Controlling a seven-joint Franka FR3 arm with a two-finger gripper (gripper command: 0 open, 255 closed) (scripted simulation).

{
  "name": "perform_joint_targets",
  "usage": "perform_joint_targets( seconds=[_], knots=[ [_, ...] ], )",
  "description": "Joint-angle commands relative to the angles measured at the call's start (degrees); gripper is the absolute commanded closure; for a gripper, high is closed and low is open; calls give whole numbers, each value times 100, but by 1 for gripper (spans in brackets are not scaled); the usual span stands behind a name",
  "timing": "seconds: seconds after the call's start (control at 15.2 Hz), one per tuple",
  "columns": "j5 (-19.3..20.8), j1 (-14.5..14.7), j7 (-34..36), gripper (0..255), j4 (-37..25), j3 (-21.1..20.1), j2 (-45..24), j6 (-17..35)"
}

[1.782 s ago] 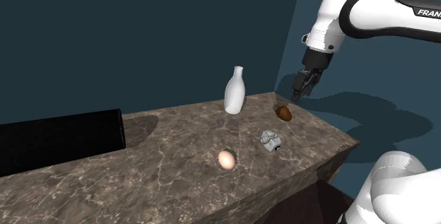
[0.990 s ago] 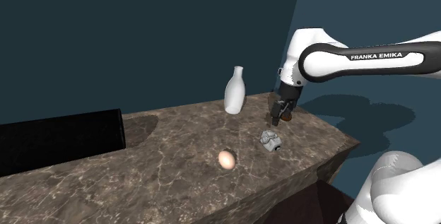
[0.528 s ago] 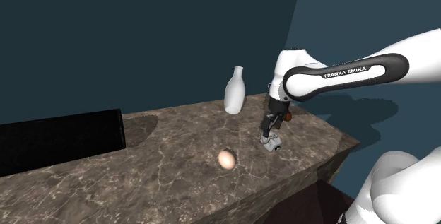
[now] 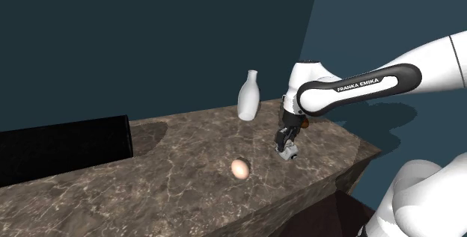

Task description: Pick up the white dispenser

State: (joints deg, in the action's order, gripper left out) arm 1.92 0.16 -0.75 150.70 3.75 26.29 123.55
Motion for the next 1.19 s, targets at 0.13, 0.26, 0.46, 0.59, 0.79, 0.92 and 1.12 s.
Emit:
perform_joint_targets(
  seconds=[0.13, 0.26, 0.46, 0.59, 0.79, 0.92, 1.12],
  knots=[
    [0, 0, 1, 255, 9, 0, -6, 12],
    [0, 0, 0, 255, 13, 0, -6, 16],
    [-1, 1, 2, 255, 8, -1, -13, 18],
    [1, 0, -1, 255, -39, 0, 35, -77],
    [-2, 1, 1, 255, -193, -7, 149, -345],
    [-3, 1, 2, 255, -302, -12, 216, -521],
    [-6, 2, 3, 255, -473, -20, 304, -780]
  ],
)
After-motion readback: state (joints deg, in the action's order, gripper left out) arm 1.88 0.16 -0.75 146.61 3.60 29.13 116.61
